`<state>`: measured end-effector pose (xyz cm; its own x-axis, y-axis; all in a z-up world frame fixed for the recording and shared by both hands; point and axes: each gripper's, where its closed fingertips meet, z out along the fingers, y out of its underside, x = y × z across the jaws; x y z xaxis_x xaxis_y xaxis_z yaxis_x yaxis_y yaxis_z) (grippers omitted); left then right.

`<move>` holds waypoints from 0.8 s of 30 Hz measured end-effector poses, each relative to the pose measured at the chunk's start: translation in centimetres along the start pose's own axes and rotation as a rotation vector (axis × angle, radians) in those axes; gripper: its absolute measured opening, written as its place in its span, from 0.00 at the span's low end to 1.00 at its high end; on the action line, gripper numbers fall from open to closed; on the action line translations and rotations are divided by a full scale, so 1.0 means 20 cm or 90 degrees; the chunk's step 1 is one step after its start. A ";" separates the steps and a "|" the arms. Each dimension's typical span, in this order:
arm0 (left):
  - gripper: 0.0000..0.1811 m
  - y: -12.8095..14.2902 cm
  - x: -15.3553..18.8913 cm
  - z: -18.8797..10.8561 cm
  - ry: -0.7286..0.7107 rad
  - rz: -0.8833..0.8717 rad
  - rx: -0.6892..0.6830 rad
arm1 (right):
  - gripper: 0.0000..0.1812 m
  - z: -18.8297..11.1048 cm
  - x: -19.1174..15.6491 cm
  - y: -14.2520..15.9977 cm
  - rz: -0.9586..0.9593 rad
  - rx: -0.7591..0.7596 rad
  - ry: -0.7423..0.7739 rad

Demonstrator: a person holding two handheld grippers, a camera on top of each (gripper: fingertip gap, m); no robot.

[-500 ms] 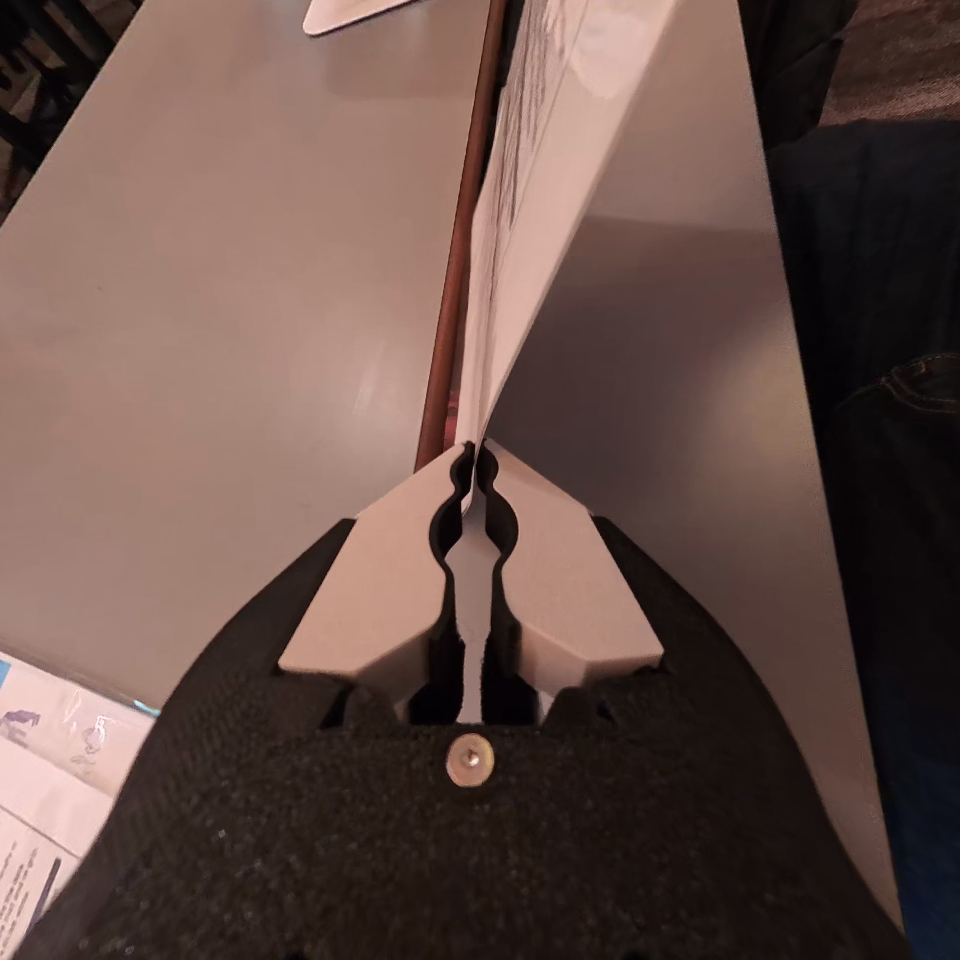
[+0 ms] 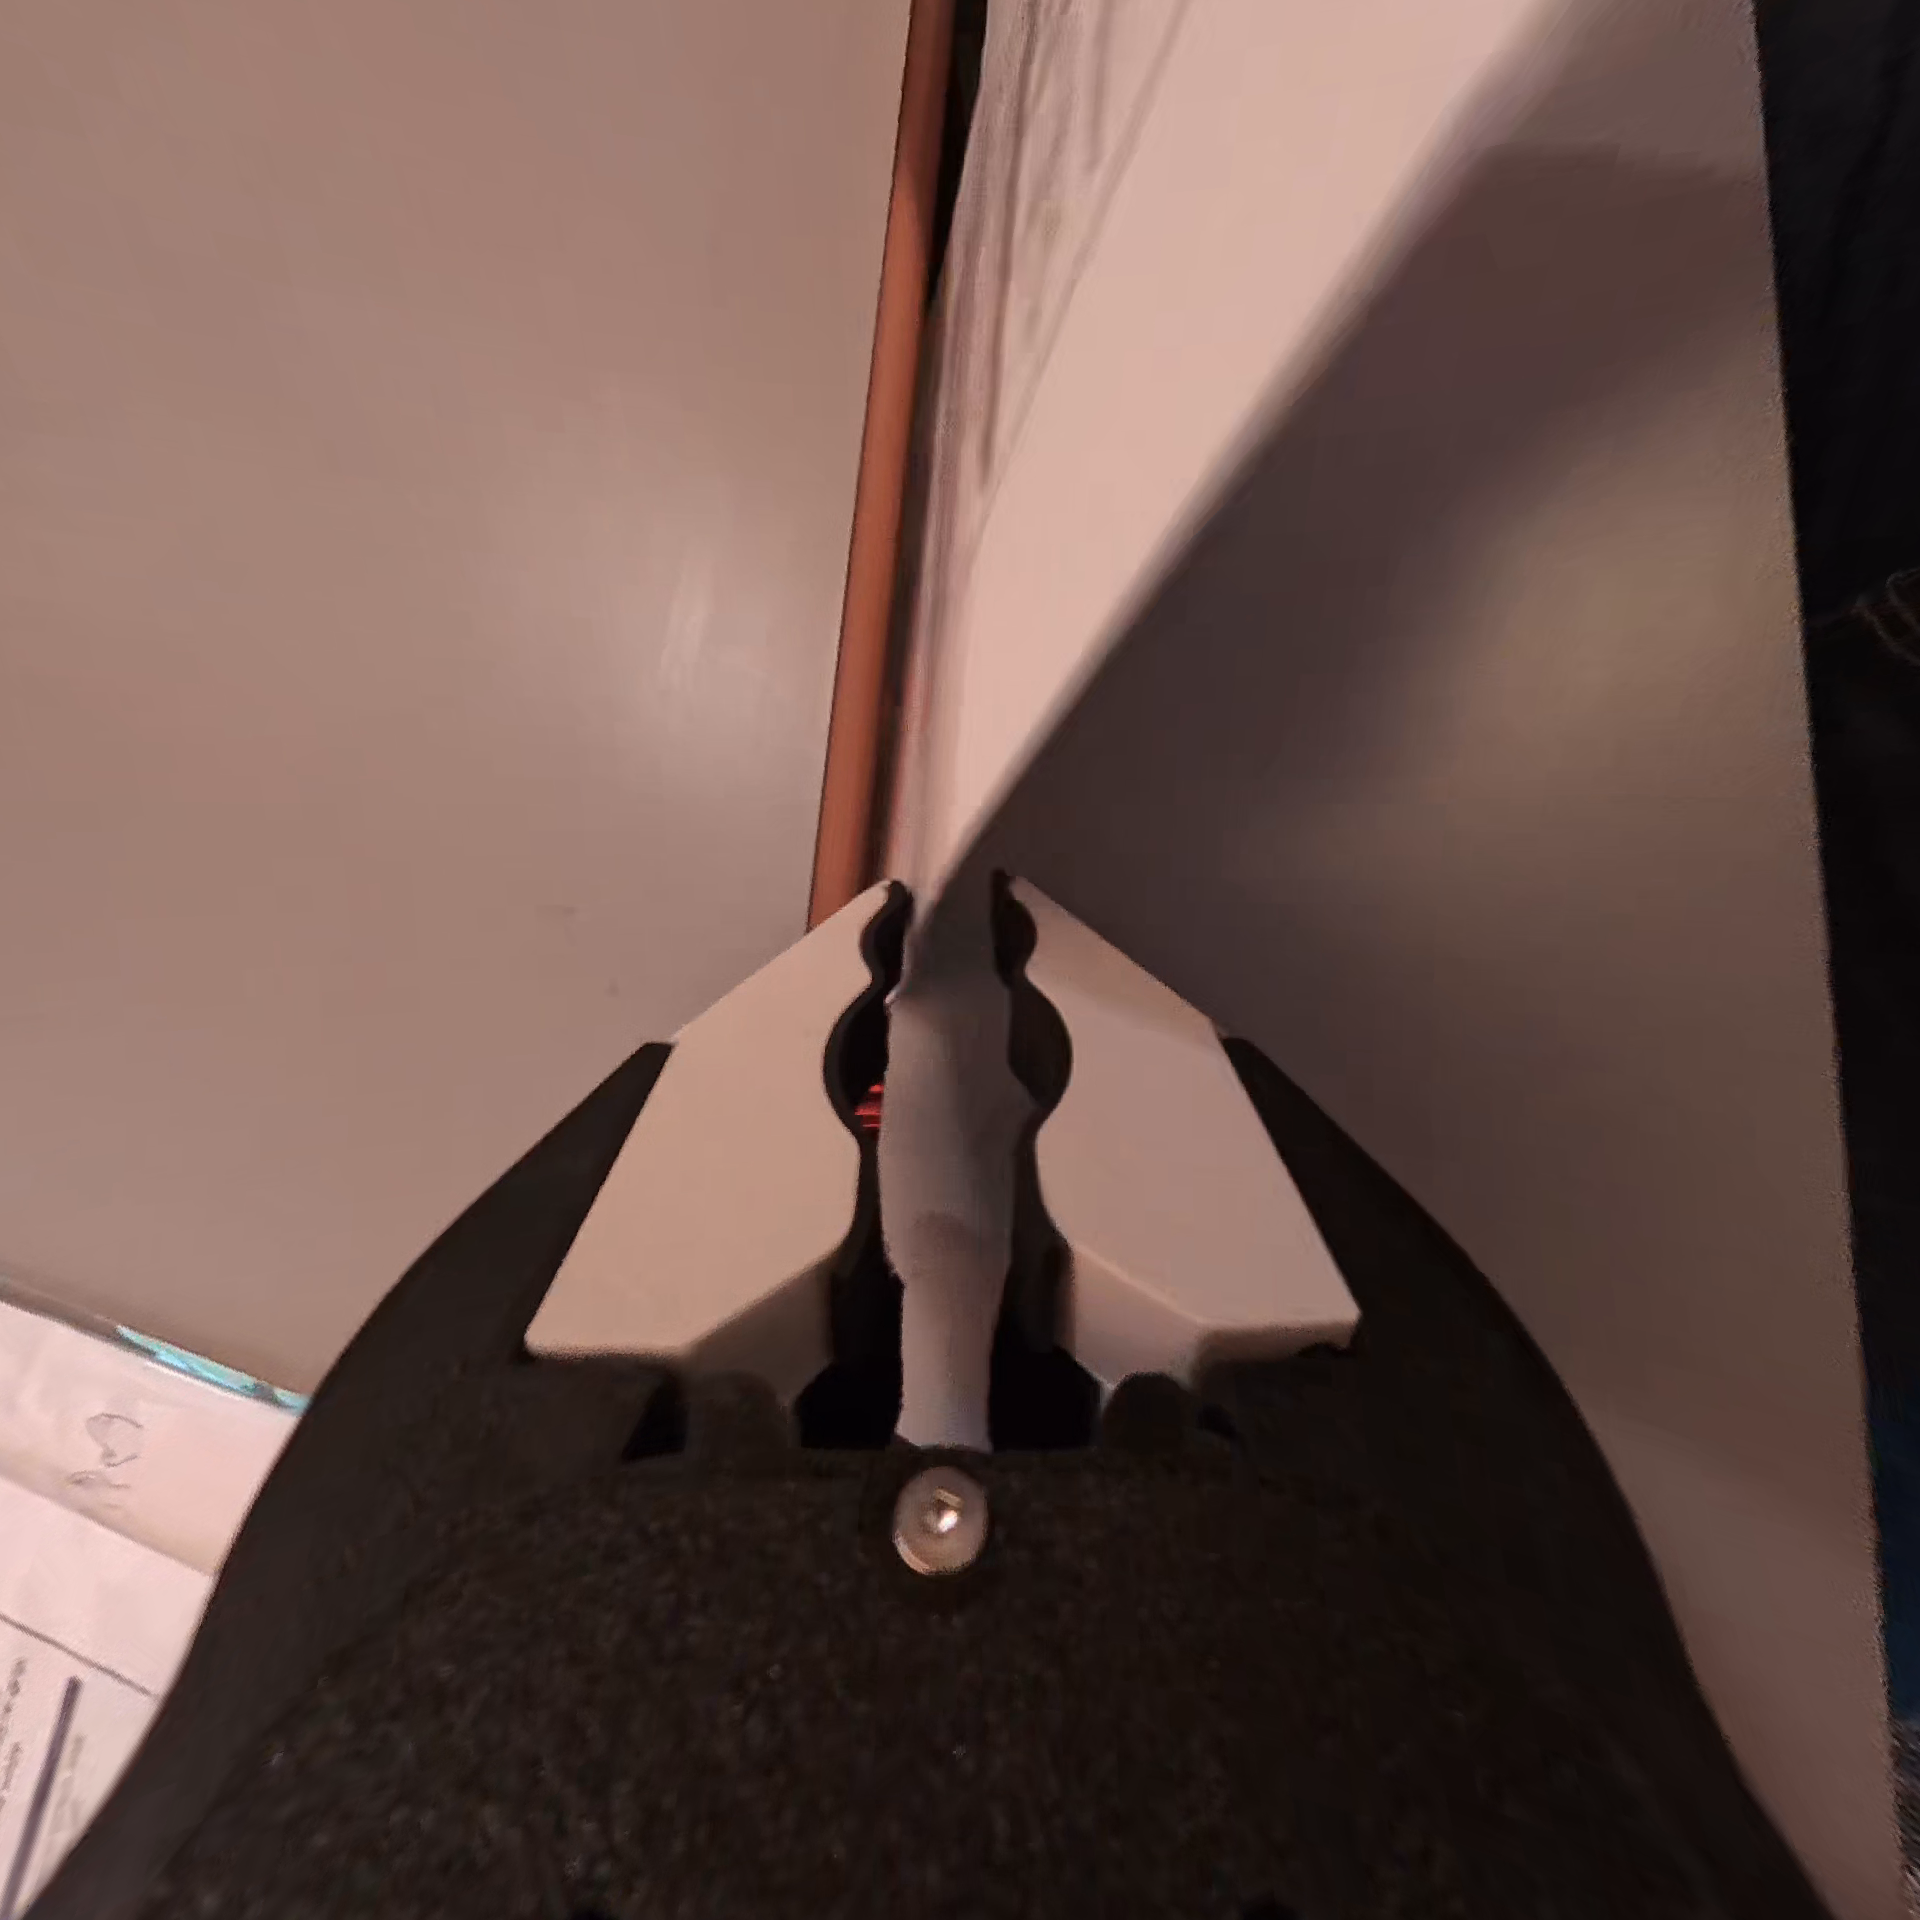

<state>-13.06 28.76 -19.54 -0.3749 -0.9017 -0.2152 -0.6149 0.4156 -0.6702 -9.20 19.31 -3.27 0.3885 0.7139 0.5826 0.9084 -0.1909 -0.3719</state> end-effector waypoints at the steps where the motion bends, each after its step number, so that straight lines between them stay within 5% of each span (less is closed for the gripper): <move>1: 0.12 0.00 0.01 -0.01 0.009 -0.007 0.001 | 0.00 0.02 0.00 0.01 0.003 -0.005 0.001; 14: 0.17 0.01 0.13 -0.33 -0.078 -0.280 0.115 | 0.00 0.21 -0.12 0.13 0.009 -0.091 -0.014; 21: 0.17 -0.10 0.17 -0.27 -0.120 -0.284 0.135 | 0.00 0.12 -0.20 0.04 -0.004 -0.148 -0.002; 24: 0.16 -0.11 0.13 -0.19 -0.155 -0.232 0.069 | 0.00 0.13 -0.22 0.05 -0.015 -0.174 0.005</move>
<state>-15.28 26.04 -15.96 0.0344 -0.9940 -0.1035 -0.5952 0.0628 -0.8012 -10.29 17.76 -8.07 0.3672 0.7152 0.5947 0.9247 -0.3495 -0.1507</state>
